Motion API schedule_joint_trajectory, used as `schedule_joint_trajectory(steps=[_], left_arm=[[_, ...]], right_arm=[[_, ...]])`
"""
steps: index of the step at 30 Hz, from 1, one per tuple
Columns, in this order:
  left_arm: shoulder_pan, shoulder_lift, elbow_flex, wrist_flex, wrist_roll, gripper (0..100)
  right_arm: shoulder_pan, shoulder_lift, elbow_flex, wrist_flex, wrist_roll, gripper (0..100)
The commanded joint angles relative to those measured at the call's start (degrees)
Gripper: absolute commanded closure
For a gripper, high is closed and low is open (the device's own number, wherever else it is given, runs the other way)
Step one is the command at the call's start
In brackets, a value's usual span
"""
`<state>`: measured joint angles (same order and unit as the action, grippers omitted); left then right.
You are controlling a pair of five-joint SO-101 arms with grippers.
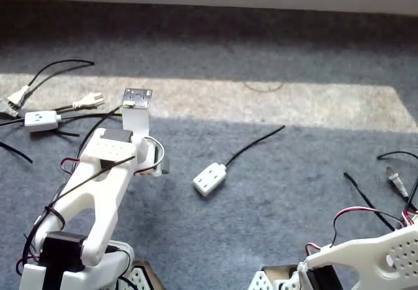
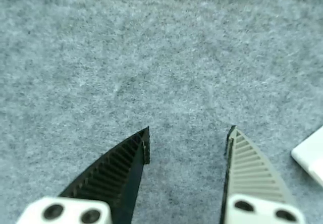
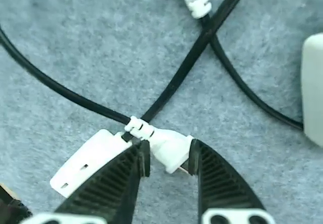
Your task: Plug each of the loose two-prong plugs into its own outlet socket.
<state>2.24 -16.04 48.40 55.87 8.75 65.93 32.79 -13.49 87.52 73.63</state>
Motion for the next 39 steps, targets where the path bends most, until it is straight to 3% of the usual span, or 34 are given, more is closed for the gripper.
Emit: schedule_joint_trajectory(steps=[1, 5, 16, 22, 29, 32, 39], left_arm=[[-0.40, -1.71, -1.10, -0.70, 0.62, 75], [-0.40, -1.71, -1.10, -0.70, 0.62, 75], [-0.40, -1.71, -1.10, -0.70, 0.62, 75], [-0.40, -1.71, -1.10, -0.70, 0.62, 75], [-0.40, -1.71, -1.10, -0.70, 0.62, 75], [-0.40, -1.71, -1.10, -0.70, 0.62, 75], [-0.40, -1.71, -1.19, -0.70, 0.62, 75]], right_arm=[[-1.54, -1.27, 0.66, 1.63, 0.44, 85.1], [-1.45, -1.27, 0.66, 1.54, 0.53, 77.7], [-0.75, -1.01, 0.75, 1.54, 8.35, 77.9], [-1.36, -0.92, 0.75, 1.45, 8.35, 90.5], [-2.33, -1.45, 0.48, 1.45, 8.09, 97.1], [-2.86, -2.68, -1.19, 2.07, 7.91, 97.8], [-7.87, -10.68, -3.30, 7.08, -0.18, 97.6]])
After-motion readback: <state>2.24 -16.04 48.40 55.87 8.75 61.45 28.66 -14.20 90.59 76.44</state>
